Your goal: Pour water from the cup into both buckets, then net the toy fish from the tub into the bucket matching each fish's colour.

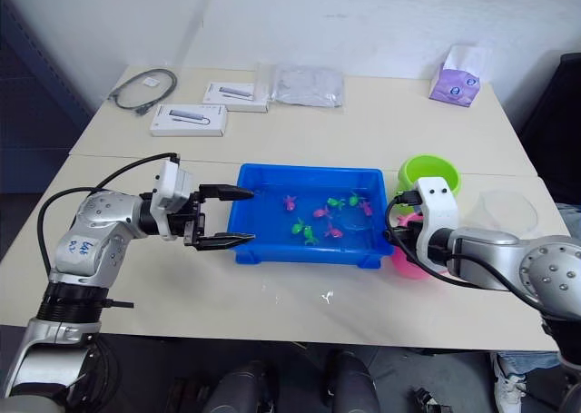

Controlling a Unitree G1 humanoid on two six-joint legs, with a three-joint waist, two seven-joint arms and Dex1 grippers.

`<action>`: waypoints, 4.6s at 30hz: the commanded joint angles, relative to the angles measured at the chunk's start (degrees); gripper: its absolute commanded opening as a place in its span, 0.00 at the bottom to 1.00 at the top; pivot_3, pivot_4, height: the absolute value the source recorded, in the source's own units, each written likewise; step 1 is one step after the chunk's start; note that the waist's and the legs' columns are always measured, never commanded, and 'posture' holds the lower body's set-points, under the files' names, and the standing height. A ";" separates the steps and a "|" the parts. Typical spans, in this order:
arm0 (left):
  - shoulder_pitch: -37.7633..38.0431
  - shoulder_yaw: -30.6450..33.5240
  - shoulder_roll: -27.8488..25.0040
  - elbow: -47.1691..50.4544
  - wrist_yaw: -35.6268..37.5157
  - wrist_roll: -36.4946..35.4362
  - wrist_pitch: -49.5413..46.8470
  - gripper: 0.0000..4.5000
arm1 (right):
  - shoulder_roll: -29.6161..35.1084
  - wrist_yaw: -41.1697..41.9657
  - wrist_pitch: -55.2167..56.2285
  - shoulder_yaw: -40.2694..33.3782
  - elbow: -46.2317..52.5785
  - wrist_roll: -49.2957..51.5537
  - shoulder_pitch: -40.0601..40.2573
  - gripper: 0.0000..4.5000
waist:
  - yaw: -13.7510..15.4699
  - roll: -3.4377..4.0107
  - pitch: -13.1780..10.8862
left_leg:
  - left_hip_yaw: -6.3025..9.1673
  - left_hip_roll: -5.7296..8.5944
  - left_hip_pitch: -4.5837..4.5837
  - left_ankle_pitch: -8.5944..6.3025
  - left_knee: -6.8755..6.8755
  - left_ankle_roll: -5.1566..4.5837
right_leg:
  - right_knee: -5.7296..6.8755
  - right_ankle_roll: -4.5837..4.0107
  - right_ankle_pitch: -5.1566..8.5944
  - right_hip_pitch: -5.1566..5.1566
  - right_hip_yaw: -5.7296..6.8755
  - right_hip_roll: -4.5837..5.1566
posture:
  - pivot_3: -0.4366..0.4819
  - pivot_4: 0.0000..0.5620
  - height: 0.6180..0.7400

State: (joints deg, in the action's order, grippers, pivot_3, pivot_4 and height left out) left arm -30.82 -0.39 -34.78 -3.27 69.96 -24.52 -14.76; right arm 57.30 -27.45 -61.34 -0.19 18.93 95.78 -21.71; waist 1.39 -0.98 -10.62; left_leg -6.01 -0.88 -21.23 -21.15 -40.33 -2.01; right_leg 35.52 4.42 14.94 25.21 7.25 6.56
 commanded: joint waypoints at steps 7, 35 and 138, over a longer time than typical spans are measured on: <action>-0.19 0.27 -0.06 -0.29 0.47 -0.31 1.11 0.99 | -3.21 -0.18 -2.11 -0.44 1.42 -7.61 -2.33 0.00 | 0.02 0.02 -0.01 | 0.01 0.00 0.00 0.00 0.00 0.00 | 0.00 0.00 0.00 0.00 0.00 0.00 | 0.48 0.27 1.00; 0.73 0.26 0.22 -0.28 0.20 -0.35 1.96 0.99 | -8.13 -4.17 -6.10 1.43 0.48 -14.83 -7.11 0.00 | -0.08 0.02 -0.01 | 0.04 -0.01 0.00 0.00 0.00 0.00 | -0.01 0.00 0.00 -0.02 0.01 0.02 | 0.48 0.27 1.00; -8.79 -4.73 8.09 -7.69 7.82 -1.32 0.53 0.99 | -26.27 52.79 98.35 -43.24 0.21 -116.78 54.68 0.00 | -0.24 0.17 0.02 | -0.23 0.08 0.96 -0.01 0.29 0.04 | -0.29 0.05 -0.03 -0.70 -0.66 -0.24 | 0.48 0.27 1.00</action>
State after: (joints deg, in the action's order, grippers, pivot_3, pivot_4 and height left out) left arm -39.53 -5.56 -26.78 -13.49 78.00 -25.56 -14.31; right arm 30.09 29.04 32.99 -40.72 20.14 -14.99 32.82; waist 1.16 -0.81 -10.59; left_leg -6.25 -0.80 -20.26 -21.17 -40.04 -1.97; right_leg 35.23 4.48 14.92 24.51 6.57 6.31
